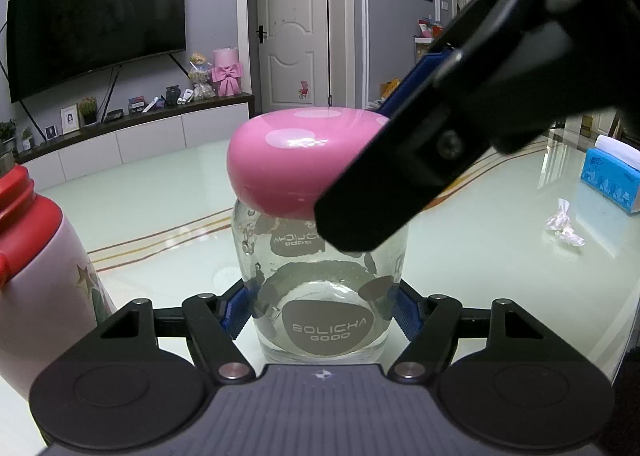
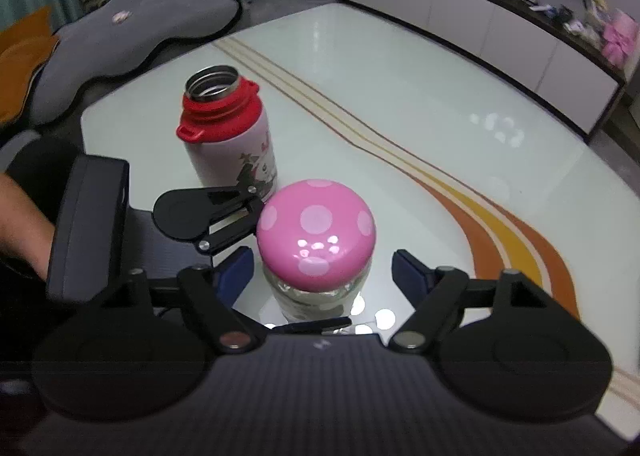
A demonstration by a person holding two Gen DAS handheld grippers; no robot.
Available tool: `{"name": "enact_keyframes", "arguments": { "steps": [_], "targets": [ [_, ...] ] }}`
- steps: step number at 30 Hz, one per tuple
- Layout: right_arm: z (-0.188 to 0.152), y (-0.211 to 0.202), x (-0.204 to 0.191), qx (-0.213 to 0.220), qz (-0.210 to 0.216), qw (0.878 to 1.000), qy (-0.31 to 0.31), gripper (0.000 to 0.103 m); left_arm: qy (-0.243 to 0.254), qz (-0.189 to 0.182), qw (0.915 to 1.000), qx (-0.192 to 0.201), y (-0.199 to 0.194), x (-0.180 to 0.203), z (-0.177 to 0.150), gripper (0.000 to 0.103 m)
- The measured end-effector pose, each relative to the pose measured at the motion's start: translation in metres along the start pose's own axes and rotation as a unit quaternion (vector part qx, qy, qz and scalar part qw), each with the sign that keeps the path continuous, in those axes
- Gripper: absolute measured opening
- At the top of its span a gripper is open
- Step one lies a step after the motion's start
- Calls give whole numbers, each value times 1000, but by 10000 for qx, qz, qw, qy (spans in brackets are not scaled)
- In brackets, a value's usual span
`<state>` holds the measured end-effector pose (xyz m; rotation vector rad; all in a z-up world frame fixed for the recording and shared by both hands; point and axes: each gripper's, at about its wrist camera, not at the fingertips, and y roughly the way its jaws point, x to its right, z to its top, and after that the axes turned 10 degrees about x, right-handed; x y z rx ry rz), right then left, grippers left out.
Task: Unscrew bottle cap and pour
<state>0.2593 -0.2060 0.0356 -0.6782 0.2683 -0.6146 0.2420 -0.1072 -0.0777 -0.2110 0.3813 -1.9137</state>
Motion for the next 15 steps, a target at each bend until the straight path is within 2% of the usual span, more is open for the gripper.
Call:
{"name": "enact_keyframes", "arguments": {
  "steps": [5,10,11,15],
  "targets": [
    [4,-13,5,310,-456,9953,802,83,14,3,10000,6,-1,2,-4,73],
    [11,-8,-4,134,-975,9842,1470,78,14,7,10000,5,-2,6,-6,73],
    [13,-3,-6,-14,-1163,9778,1741,77,15,7,10000,5,-2,6,-6,73],
    [22,4,-22,-77,-1368,9725,1885,74,21,3,10000,2,-4,8,-7,73]
  ]
}}
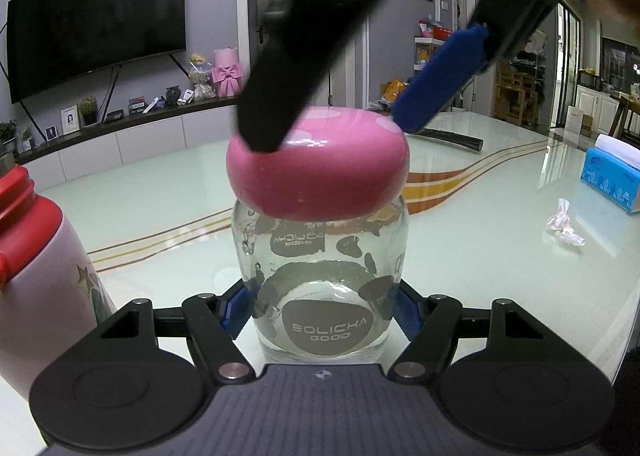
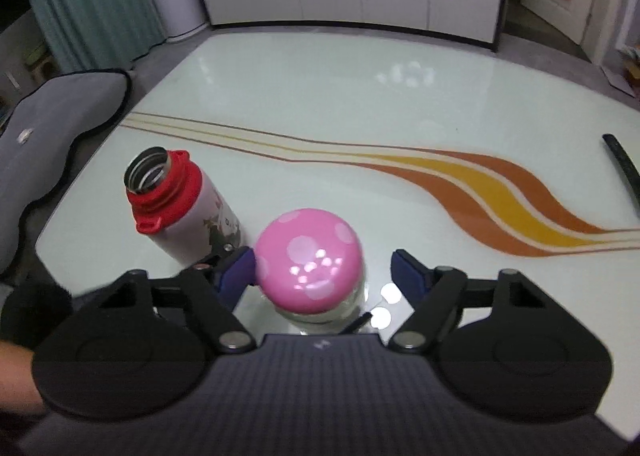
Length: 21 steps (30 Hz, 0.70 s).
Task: Unscrew bottle cap and pour
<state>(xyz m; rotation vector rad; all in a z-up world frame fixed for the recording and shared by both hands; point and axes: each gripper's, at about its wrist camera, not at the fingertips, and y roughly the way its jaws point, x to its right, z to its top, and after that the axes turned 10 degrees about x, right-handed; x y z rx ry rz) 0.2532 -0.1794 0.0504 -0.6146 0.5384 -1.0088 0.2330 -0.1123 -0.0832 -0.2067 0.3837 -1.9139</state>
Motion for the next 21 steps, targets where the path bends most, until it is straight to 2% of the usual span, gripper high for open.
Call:
{"name": "enact_keyframes", "arguments": {
  "steps": [7,9,11,14,18,21],
  "targets": [
    [3,8,-18,-80,-464,9989,-64,75,-2,3,10000,-7,-3,5,-1,73],
    [3,11,-19,-108,-536,9985,-102,73,-5,4,10000,-8,-2,5,0,73],
    [2,13,-20,-101,-624,9978,-176,65,-13,4,10000,-13,-1,5,1,73],
    [2,15,-18,-120,-589,9980,-205,64,-12,4,10000,-17,0,4,2,73],
    [2,18,-19,-136,-534,9980,-319,64,-71,-13,10000,-20,-3,-20,15,73],
    [1,18,-20,-142,-455,9978,-461,64,-64,-6,10000,-15,-2,-19,13,73]
  ]
}}
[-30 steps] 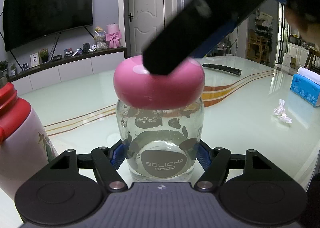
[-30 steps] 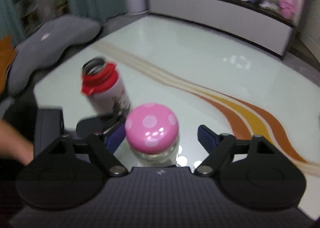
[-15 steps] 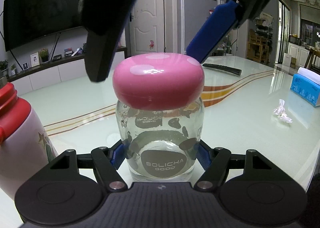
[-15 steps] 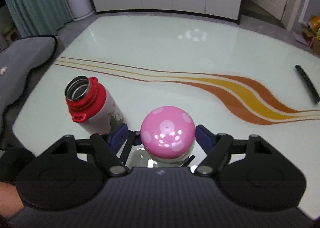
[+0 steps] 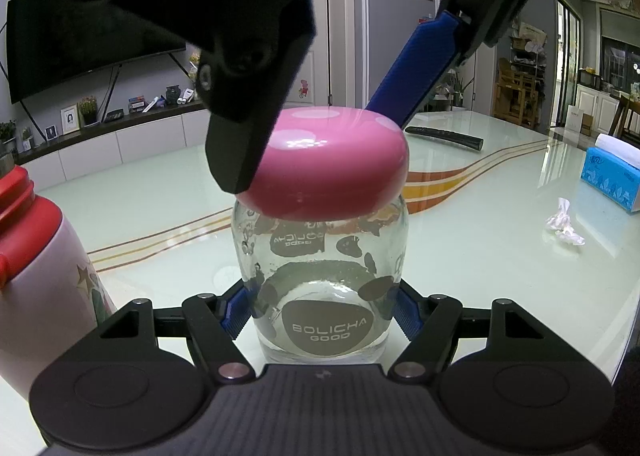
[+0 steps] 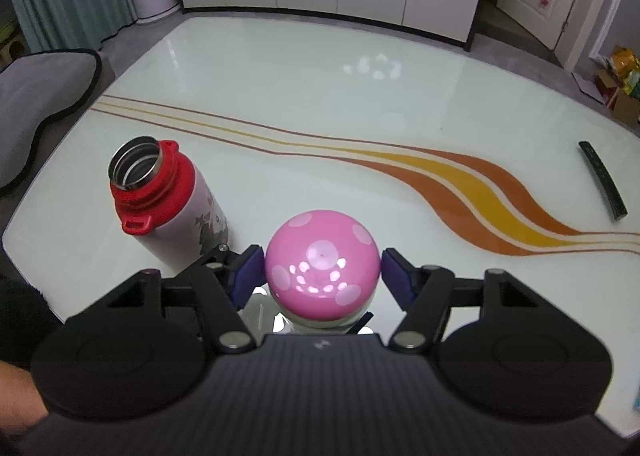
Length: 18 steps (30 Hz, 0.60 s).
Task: Unscrew bottle cap and pour
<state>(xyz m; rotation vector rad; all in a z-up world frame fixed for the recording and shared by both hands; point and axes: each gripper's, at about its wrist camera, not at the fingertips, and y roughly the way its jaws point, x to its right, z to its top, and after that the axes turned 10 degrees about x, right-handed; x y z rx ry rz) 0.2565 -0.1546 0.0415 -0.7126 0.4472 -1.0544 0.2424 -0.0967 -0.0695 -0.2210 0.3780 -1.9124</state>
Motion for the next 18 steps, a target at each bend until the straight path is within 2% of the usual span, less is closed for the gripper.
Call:
{"name": "enact_keyframes", "arguments": {
  "steps": [4,10,18],
  "targets": [
    [-1,-3,2,2,132,9998,-162,64,12,8,10000,8,2,0,-2,73],
    [0,-4,1,17,453,9959,-788,64,17,7,10000,5,4,-3,-8,73],
    [2,-2,14,49,1190,9824,-1440,64,44,5,10000,11,2,-10,-10,73]
  ]
}}
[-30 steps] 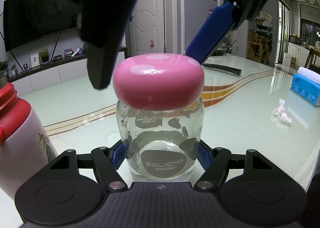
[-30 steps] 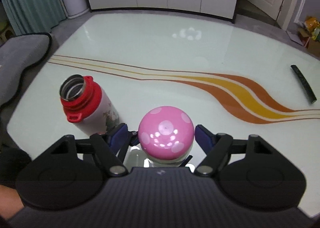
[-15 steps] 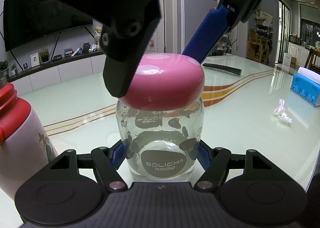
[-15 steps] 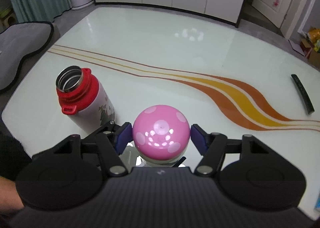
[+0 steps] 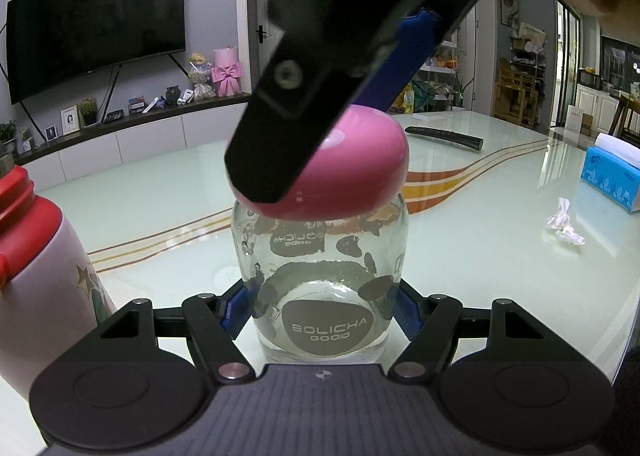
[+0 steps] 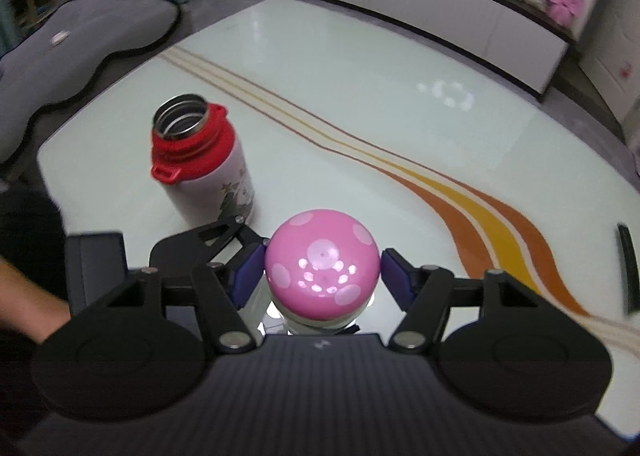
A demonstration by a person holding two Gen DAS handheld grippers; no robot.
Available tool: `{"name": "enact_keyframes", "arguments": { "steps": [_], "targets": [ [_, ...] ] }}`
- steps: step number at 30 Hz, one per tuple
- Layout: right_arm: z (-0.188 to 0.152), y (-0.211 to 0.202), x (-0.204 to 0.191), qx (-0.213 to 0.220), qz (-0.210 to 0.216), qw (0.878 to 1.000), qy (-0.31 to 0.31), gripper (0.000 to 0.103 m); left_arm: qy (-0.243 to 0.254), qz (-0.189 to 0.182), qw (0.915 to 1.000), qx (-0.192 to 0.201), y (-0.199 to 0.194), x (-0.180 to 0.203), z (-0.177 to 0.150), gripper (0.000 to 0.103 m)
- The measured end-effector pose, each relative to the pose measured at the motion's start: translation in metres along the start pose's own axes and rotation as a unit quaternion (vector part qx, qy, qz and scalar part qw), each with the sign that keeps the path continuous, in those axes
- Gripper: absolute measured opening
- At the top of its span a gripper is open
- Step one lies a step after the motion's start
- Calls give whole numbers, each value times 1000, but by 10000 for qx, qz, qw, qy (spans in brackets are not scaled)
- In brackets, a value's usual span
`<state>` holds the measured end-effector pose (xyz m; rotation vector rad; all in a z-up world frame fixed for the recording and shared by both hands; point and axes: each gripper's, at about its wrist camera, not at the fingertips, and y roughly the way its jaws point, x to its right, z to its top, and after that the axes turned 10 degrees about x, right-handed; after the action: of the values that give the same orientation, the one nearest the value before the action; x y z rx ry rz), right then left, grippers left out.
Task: Unscrew bottle cap and pour
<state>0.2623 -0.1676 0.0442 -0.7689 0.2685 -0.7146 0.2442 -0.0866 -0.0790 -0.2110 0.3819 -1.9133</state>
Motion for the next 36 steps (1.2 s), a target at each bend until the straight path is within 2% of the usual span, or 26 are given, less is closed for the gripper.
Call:
{"name": "enact_keyframes", "arguments": {
  "steps": [8,17,19,20,22,29,34,36],
  "targets": [
    [-1,-2,10,87,567,9972,-485,64,9,7,10000,-5,1,3,4,73],
    [2,-2,18,-15,1070,9895,-973,65,8,12,10000,-4,3,9,2,73],
    [1,-1,19,-13,1109,9886,-1017,70,6,13,10000,-5,4,8,2,73],
    [1,-1,21,26,1056,9899,-944,77,7,13,10000,-6,5,9,2,73],
    [-1,-3,25,65,930,9927,-762,84,8,13,10000,-7,6,9,2,73],
    [-7,-28,36,467,872,9951,68,92,8,10,10000,-16,10,16,3,73],
    [-5,-35,31,478,318,9926,1071,92,5,11,10000,-13,9,20,3,73],
    [-2,-29,28,197,-203,9824,1845,92,6,12,10000,-11,9,22,3,73]
  ]
}}
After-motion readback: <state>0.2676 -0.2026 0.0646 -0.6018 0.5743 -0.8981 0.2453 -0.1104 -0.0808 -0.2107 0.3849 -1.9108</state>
